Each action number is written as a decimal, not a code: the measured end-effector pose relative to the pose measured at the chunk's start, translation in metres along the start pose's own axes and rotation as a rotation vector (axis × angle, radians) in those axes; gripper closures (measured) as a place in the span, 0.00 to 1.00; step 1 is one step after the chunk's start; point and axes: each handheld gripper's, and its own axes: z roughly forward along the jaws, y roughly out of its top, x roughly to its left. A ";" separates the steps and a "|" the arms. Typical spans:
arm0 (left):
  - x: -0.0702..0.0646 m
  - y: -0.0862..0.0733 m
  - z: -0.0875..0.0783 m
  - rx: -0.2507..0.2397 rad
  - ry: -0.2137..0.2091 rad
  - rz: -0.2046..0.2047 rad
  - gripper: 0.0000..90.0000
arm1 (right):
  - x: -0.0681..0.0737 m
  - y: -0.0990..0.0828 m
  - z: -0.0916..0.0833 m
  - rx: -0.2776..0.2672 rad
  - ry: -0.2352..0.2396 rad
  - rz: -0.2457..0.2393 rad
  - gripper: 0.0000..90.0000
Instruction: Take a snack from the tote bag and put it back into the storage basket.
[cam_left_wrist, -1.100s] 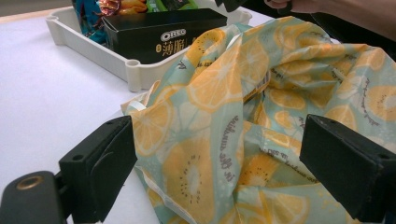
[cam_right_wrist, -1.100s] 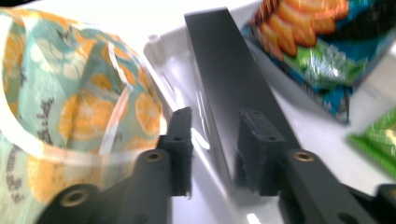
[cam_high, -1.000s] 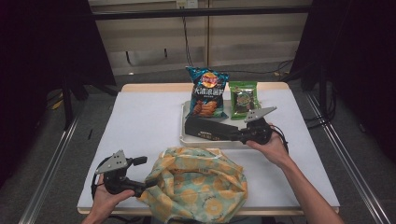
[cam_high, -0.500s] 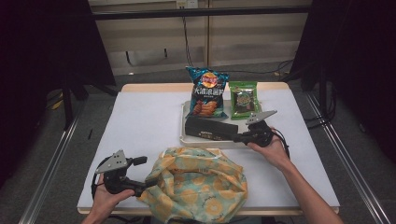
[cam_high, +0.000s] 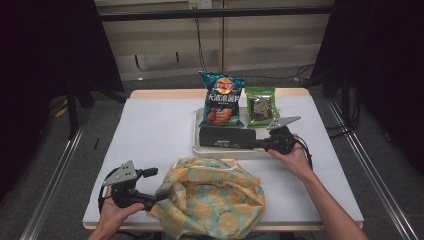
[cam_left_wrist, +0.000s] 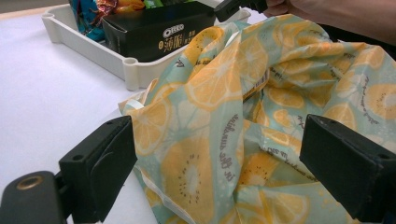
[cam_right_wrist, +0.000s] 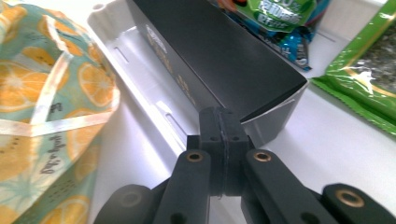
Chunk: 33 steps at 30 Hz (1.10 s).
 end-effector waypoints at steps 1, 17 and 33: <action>0.000 0.000 0.000 0.003 0.002 0.002 0.11 | -0.001 0.000 0.000 0.003 -0.005 0.004 1.00; 0.000 0.001 -0.001 -0.005 0.003 -0.001 0.11 | -0.001 0.001 0.004 0.004 -0.036 0.002 1.00; 0.002 -0.001 0.000 -0.003 0.000 -0.009 0.12 | -0.008 -0.003 0.003 0.002 -0.060 0.035 1.00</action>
